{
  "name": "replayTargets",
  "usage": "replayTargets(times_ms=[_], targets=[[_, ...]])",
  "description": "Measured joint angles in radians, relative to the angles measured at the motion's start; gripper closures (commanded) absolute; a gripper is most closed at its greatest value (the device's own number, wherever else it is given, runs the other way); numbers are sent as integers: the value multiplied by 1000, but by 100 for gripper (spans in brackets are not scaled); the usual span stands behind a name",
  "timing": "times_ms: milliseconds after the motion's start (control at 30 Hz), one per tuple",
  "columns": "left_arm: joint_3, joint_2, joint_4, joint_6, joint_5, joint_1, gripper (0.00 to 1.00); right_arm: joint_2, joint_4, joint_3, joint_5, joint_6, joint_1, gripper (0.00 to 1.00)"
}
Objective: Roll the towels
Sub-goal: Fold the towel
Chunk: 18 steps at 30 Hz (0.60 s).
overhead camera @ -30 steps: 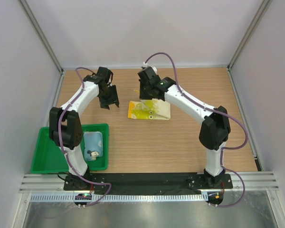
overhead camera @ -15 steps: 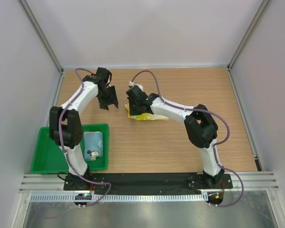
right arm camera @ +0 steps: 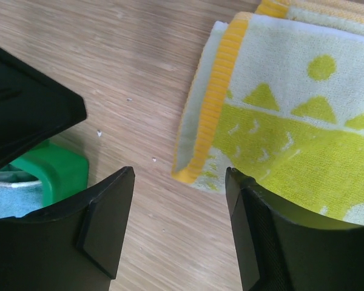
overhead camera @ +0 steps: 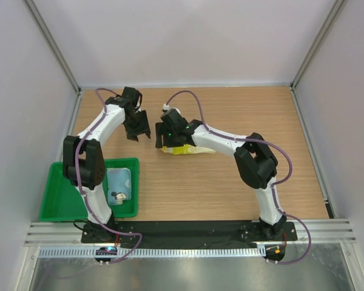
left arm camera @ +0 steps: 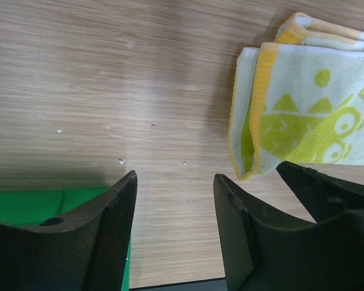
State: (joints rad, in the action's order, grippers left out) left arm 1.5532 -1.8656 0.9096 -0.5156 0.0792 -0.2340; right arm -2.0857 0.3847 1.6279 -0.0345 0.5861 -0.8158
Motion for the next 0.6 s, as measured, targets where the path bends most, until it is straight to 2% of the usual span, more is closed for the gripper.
replayTargets(times_ms=[167,333,500,600], targets=[[-10,-5,-4,0,5,-3,45,106,-3,-47,27,1,40,34],[-2,-39,-14,0,32,-29,44,269,-34,-185,84,11,193,42],[42,-124,-21,-11,83,-59,42,280,-40,-271,106,11,350,46],[63,-171,-26,-27,114,-67,42,263,-21,-313,114,5,382,51]])
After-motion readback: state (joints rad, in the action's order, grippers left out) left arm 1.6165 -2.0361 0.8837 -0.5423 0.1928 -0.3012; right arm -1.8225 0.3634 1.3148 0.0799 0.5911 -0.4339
